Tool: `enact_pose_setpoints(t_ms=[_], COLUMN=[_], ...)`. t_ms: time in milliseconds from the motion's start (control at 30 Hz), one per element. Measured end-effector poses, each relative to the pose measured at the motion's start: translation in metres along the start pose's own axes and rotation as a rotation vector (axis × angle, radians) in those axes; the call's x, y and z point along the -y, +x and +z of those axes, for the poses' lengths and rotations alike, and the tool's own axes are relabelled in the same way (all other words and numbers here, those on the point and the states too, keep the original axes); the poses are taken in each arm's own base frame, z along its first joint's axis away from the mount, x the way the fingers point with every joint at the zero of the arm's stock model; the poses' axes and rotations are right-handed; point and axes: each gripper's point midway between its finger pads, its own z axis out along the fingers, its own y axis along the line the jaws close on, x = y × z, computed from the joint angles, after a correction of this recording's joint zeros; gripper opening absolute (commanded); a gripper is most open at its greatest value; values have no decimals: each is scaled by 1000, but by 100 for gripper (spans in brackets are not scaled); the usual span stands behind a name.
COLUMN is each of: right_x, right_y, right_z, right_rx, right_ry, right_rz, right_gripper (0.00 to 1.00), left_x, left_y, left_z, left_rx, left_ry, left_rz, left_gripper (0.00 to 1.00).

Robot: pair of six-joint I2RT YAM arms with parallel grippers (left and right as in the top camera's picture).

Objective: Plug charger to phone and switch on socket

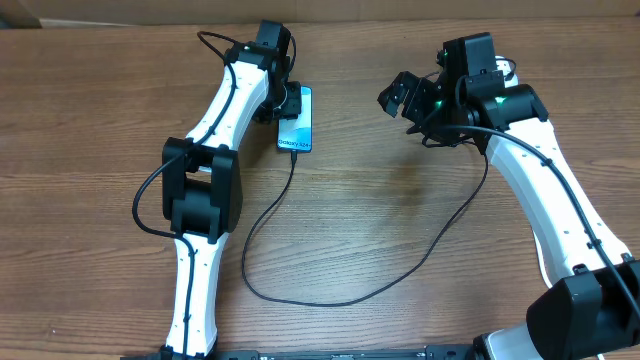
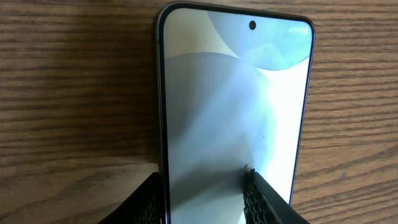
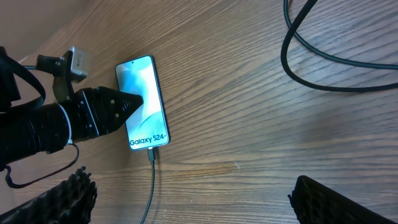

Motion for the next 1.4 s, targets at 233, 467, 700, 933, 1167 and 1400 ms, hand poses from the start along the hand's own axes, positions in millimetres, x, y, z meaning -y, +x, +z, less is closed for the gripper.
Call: enact_pose_setpoints(t_ms=[233, 467, 700, 933, 1167, 1400], right_x=[0, 0, 0, 0, 1, 1], right_y=[0, 0, 0, -1, -4, -4], right_z=[0, 0, 0, 0, 0, 0], right_rx=[0, 0, 0, 4, 18, 19], right_ry=[0, 0, 0, 0, 6, 9], right_rz=[0, 0, 0, -1, -2, -2], right_gripper=[100, 100, 100, 100, 100, 100], left_x=[-8, -11, -8, 4, 13, 20], left_y=[2, 2, 5, 9, -26, -38], left_z=[2, 2, 2, -19, -89, -167], left_rx=[-4, -3, -15, -66, 46, 155], left_ry=[-44, -59, -44, 36, 102, 150], left_rz=[2, 2, 2, -11, -20, -5], left_gripper=[34, 31, 20, 13, 17, 52])
